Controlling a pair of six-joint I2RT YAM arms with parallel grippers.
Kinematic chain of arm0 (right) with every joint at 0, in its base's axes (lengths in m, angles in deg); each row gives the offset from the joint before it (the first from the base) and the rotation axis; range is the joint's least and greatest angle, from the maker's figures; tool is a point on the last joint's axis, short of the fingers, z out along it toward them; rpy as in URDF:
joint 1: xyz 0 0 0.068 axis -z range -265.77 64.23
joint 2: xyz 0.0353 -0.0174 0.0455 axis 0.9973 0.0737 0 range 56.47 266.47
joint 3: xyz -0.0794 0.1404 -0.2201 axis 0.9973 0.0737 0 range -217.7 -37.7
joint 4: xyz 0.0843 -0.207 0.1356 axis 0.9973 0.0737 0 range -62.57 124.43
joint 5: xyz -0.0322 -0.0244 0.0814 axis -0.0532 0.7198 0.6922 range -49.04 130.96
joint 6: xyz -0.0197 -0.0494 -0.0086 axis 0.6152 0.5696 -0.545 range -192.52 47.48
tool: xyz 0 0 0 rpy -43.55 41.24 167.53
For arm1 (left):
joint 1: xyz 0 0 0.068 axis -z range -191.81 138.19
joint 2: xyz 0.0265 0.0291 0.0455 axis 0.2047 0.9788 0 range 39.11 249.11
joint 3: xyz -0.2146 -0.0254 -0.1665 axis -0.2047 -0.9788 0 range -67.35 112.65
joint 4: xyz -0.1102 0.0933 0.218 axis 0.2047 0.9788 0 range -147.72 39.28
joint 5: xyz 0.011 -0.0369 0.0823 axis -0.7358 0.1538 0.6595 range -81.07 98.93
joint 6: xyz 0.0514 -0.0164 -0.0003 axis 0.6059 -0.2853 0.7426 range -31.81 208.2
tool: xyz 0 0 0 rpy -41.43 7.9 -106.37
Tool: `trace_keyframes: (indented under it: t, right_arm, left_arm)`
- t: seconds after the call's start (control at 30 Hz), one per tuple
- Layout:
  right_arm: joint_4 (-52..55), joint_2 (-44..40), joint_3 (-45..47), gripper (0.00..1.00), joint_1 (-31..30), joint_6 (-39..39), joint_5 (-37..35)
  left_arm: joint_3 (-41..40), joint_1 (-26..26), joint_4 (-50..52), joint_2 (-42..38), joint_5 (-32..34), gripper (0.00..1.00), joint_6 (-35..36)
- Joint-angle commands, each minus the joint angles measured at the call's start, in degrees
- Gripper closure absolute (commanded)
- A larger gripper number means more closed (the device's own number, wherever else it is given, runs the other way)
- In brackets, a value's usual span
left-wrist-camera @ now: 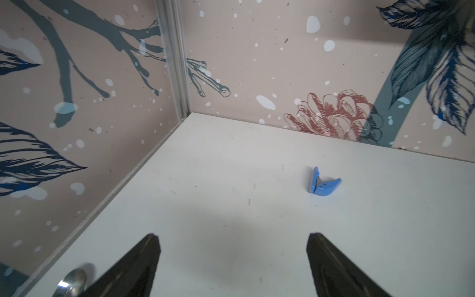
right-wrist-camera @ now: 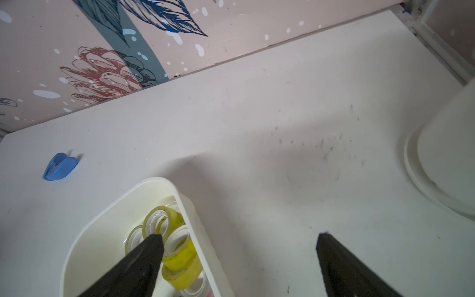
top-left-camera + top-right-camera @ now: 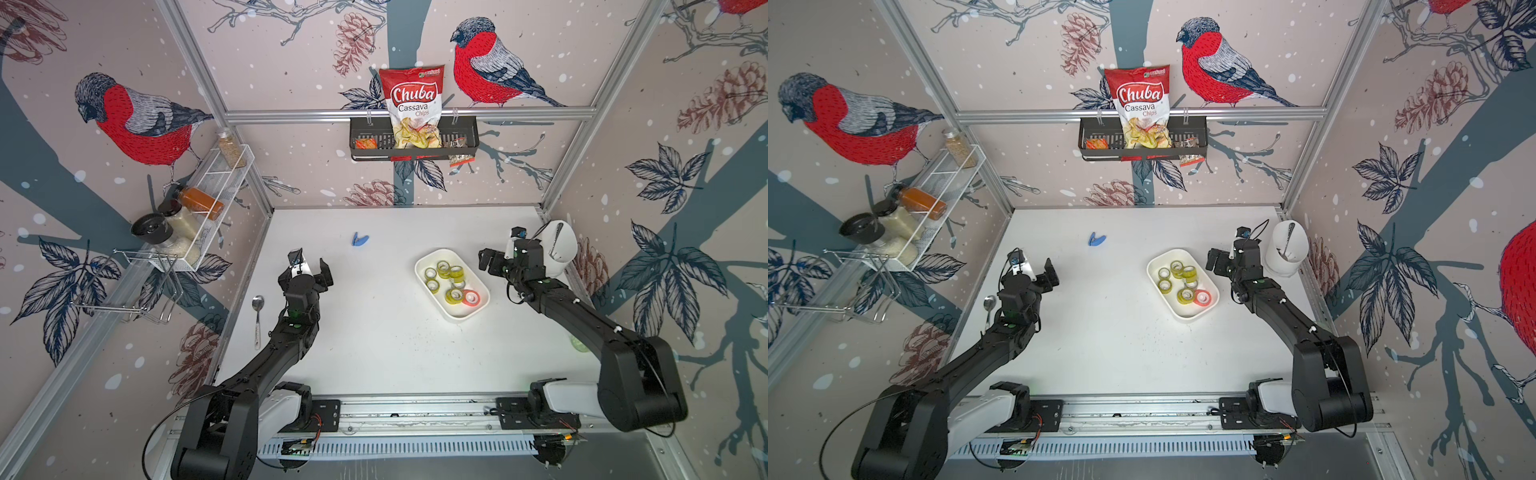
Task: Put the transparent tape into the storage box
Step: Reset both arms
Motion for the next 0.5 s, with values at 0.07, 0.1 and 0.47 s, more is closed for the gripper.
trace_keyframes:
  t: [0.07, 0.1, 0.47]
  right_arm:
    - [-8.46, -1.8, 5.9, 0.03, 4.13, -0.59, -0.35]
    - [-11.14, -2.51, 7.75, 0.02, 4.84, -0.5, -1.16]
    - [-24.54, -8.02, 17.46, 0.0, 5.46, 7.77, -9.46]
  left_arm:
    - [-1.88, -2.64, -3.7, 0.55, 1.22, 0.06, 4.74]
    - [-1.8, -3.58, -4.16, 1.44, 0.81, 0.05, 5.0]
    - [-5.13, -12.15, -19.63, 12.1, -11.23, 0.05, 3.05]
